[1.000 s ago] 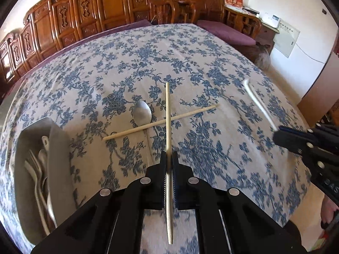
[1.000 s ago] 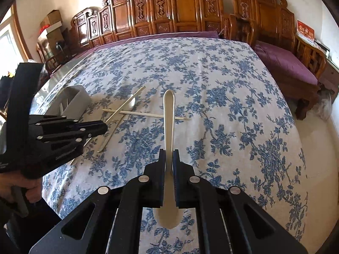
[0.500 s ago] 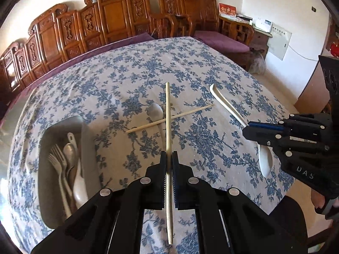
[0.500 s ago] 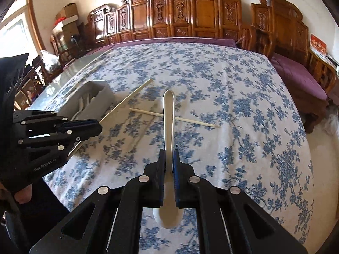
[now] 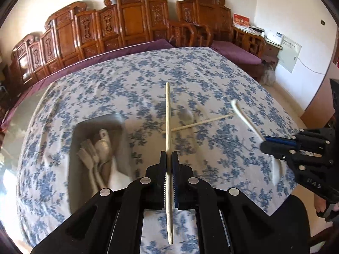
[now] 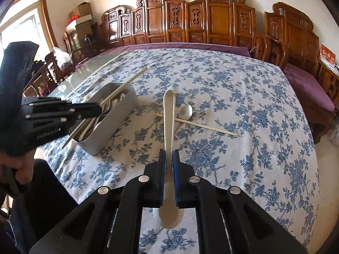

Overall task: Organize utensils
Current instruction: 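Carry the wooden chopstick into the grey tray and open the left gripper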

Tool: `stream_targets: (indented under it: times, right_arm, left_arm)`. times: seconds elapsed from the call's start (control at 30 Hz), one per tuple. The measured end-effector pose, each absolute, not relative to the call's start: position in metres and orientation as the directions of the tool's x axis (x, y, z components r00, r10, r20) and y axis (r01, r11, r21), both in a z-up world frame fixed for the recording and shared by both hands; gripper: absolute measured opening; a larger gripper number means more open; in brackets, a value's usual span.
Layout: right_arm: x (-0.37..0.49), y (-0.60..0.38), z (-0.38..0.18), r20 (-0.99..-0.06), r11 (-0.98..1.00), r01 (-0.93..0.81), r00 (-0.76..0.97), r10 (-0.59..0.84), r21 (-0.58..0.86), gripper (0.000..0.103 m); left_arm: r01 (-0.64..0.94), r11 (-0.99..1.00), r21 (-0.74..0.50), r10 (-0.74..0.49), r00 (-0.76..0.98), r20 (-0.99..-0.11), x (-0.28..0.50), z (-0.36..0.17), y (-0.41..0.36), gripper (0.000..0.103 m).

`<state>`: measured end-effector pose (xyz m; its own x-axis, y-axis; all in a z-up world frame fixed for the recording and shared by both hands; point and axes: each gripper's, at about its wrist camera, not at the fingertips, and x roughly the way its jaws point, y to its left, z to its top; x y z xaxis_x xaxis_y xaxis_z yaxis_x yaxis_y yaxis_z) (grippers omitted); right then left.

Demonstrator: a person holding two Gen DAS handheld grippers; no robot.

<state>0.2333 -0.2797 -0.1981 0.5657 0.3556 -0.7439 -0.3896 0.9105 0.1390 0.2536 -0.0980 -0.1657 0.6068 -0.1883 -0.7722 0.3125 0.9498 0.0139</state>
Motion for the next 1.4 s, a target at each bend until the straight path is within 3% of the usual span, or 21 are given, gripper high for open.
stream_targets:
  times: [0.43,0.73,1.0,1.4]
  right_arm:
    - [0.229,-0.264,-0.201,-0.750,0.899,-0.418,0.550,0.368,0.134,0.009]
    - [0.229,-0.257,-0.209,-0.759,0.892,-0.428,0.530,0.378,0.146,0.009]
    - [0.231,-0.264,-0.211,-0.759,0.897,-0.412,0.528,0.380,0.163,0.009]
    - [0.229,-0.255,-0.212,-0.760,0.893,-0.420,0.524,0.385,0.162,0.009]
  left_arm:
    - [0.232,0.972,0.035,-0.120,0.620,-0.775,0.270,-0.165,-0.029,0.004]
    - [0.187,0.982,0.036,-0.072,0.541,-0.838,0.298,-0.206,0.001,0.004]
    - [0.171,0.984,0.038,-0.051,0.490,-0.870,0.315,-0.234,0.011,0.004]
    - [0.176,0.984,0.030,-0.062,0.495,-0.866,0.309,-0.232,0.013,0.004]
